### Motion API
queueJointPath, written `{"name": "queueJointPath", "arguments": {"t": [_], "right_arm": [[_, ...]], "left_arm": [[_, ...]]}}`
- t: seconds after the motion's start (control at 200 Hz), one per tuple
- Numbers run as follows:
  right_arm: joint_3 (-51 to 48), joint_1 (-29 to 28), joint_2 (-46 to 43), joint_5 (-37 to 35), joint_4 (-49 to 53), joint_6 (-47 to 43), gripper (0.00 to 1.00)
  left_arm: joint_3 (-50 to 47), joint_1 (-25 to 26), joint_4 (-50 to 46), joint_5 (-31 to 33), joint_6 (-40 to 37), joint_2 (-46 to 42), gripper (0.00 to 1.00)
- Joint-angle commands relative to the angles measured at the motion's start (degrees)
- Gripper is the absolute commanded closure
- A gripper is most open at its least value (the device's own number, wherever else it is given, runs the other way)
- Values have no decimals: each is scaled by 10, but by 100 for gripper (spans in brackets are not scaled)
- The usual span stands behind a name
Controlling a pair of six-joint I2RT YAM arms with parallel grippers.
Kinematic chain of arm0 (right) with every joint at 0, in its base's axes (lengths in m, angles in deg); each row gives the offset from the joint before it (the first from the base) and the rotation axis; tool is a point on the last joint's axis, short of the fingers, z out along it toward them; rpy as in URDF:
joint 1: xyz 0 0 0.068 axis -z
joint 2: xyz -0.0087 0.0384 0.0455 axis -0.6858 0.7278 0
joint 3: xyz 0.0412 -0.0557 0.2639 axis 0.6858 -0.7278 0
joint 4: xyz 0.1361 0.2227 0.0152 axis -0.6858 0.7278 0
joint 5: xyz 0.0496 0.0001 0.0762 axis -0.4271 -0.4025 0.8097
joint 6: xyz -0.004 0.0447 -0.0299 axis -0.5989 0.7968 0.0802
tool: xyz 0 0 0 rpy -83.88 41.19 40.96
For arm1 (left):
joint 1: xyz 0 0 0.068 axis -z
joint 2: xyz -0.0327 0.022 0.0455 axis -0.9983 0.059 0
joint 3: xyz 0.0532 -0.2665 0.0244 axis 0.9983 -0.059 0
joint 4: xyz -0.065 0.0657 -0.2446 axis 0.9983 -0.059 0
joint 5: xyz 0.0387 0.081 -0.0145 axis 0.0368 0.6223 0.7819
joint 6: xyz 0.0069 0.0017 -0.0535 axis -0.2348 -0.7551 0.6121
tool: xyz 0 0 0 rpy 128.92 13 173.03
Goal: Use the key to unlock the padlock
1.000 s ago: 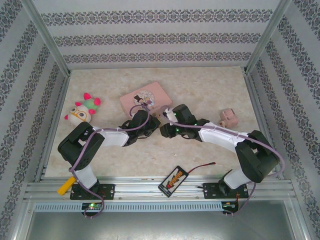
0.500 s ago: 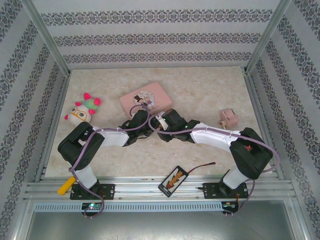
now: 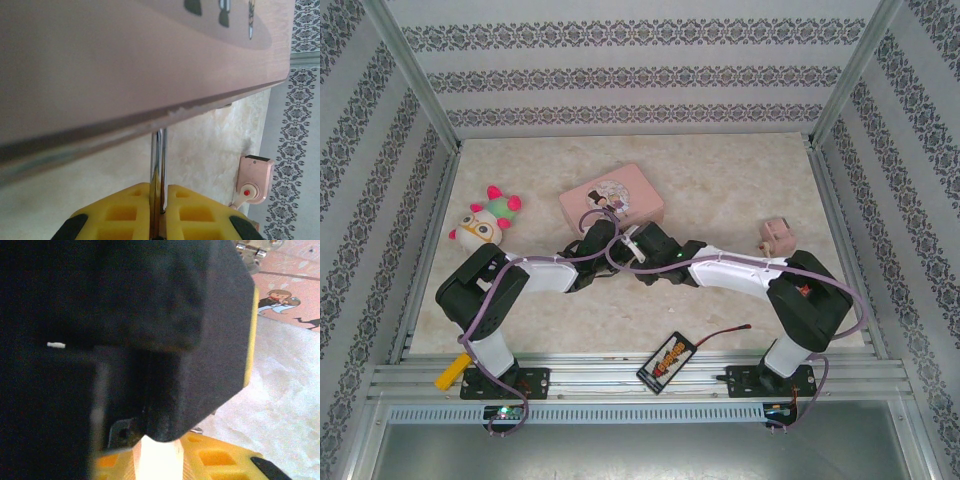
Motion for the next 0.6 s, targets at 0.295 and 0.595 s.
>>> {"name": "queueJointPath", "arguments": {"t": [0.295,0.595], "right_arm": [[15,-5,48,-134,-26,-18,75],[2,-4,57,-108,-49,-16,87]], "left_arm": [[-2,10,-19,-55,18,-8,100],[-2,10,-17,-53,19,-9,100]]}}
